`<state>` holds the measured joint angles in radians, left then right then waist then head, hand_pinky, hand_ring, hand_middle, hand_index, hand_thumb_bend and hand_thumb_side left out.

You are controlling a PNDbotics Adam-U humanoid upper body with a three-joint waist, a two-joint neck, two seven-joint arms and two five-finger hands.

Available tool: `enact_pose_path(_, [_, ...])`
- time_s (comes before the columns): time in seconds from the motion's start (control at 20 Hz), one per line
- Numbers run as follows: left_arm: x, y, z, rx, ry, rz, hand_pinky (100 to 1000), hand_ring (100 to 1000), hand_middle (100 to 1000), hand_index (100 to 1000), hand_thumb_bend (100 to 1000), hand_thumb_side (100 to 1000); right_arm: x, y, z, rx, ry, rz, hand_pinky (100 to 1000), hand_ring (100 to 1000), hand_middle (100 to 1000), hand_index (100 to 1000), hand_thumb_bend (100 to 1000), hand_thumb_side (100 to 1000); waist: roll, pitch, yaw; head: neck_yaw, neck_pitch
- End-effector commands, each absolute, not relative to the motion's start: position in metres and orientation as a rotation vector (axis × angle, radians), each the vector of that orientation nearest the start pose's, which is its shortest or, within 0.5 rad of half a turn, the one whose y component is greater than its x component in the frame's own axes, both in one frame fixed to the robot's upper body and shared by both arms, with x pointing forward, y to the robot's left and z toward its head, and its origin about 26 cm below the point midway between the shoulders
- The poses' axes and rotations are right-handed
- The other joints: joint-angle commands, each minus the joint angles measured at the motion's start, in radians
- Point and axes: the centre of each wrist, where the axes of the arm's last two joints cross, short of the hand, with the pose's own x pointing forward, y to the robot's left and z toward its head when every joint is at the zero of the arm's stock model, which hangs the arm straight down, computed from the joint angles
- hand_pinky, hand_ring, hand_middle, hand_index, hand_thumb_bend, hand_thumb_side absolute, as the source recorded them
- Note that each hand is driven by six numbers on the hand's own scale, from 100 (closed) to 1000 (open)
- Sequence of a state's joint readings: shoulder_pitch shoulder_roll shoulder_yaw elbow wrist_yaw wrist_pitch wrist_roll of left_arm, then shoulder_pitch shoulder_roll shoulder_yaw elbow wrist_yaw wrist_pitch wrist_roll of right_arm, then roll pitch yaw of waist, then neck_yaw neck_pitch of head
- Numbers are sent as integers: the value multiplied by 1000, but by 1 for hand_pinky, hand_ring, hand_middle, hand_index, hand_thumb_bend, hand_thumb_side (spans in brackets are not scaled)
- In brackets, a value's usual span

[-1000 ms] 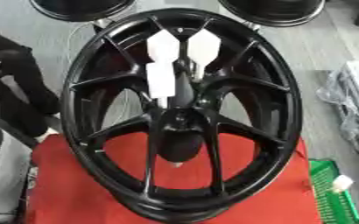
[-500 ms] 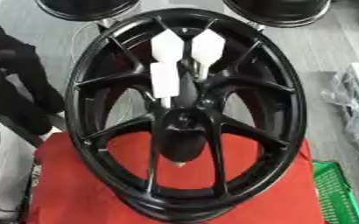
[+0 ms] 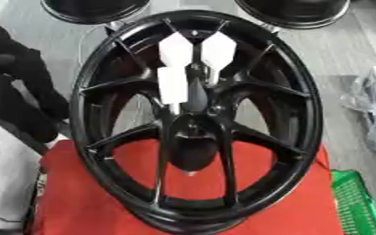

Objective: Pull the pin out of the wheel hub.

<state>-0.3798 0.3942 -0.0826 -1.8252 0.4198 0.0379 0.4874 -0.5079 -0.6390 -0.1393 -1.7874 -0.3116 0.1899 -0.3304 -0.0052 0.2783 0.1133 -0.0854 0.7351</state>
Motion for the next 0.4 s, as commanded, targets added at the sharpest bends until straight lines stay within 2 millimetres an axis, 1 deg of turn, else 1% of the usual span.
enact_pose_path(0.05, [331,254,196,12,-2101,245,569,915,800,654,349,648,337,-332,282,-362,-2204,-71,736,685,713,787,100,376,3,-12,5,-6,-16])
enact_pose_path(0.1, [331,254,196,9,-2102,245,569,915,800,655,349,648,338,-330,280,-351,-2206,-77,737,687,715,788,100,391,5,-11,7,-7,-20])
enact_pose_path(0.4, [331,251,198,-5,-2109,248,568,916,800,654,350,648,343,-323,272,-316,-2205,-89,739,690,718,789,100,408,14,-2,13,-7,-30])
